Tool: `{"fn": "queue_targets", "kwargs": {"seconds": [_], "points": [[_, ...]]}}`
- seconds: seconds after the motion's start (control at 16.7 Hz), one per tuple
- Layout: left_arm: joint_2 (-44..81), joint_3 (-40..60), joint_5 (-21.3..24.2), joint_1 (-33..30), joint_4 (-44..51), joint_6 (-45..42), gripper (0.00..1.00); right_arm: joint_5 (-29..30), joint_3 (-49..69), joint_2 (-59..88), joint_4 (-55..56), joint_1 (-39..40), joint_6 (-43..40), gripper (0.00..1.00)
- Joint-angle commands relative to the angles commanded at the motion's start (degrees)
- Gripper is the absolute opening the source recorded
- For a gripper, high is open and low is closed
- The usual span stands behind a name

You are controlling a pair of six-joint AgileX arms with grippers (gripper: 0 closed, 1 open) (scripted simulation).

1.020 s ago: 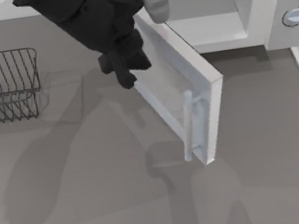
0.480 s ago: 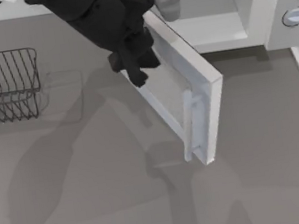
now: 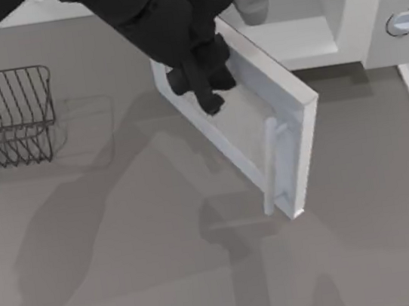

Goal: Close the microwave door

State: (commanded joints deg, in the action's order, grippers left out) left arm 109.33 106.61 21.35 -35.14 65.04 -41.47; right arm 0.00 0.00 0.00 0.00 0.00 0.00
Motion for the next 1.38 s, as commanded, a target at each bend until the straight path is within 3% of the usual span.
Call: {"fn": "queue_targets", "kwargs": {"seconds": [1.38], "points": [[4.78,2.12,-0.63,-4.01,2.33,4.09,0.0,0.0,0.0,0.0,0.0,0.0,0.0,1.0]]}}
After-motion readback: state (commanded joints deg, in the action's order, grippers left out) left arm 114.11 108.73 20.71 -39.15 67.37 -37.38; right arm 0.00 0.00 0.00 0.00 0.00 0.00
